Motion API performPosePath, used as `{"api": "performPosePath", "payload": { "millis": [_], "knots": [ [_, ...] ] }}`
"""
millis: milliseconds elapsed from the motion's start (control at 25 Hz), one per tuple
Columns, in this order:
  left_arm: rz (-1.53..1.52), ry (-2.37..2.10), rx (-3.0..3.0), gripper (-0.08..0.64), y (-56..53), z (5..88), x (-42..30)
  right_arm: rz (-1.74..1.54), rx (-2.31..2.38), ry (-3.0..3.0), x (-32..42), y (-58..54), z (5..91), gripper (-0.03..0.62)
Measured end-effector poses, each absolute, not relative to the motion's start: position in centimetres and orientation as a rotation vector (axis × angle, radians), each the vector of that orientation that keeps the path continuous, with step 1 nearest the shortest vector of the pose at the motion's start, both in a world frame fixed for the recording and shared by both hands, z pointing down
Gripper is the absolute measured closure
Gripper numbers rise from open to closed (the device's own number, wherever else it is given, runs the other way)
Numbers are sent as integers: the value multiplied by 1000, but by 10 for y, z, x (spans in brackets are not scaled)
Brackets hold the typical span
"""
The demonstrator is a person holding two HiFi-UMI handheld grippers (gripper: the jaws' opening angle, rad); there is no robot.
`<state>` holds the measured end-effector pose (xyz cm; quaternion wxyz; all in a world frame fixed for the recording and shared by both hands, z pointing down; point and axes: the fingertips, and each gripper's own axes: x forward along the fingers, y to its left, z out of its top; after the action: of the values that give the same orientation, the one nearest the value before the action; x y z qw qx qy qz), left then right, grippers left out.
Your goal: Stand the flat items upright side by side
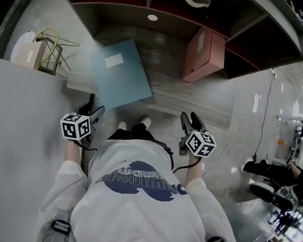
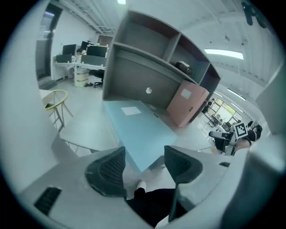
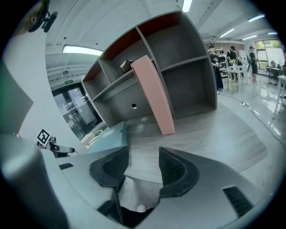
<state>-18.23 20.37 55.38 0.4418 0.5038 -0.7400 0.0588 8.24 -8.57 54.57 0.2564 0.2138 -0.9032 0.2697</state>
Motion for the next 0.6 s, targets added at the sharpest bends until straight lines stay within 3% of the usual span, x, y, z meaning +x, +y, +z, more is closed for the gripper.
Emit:
{"api": "performPosePath", "payload": {
  "millis": [600],
  "knots": [
    [-133, -1864, 1075, 278, 334, 590, -150, 614, 126, -2382, -2, 29, 541, 365]
  ]
}}
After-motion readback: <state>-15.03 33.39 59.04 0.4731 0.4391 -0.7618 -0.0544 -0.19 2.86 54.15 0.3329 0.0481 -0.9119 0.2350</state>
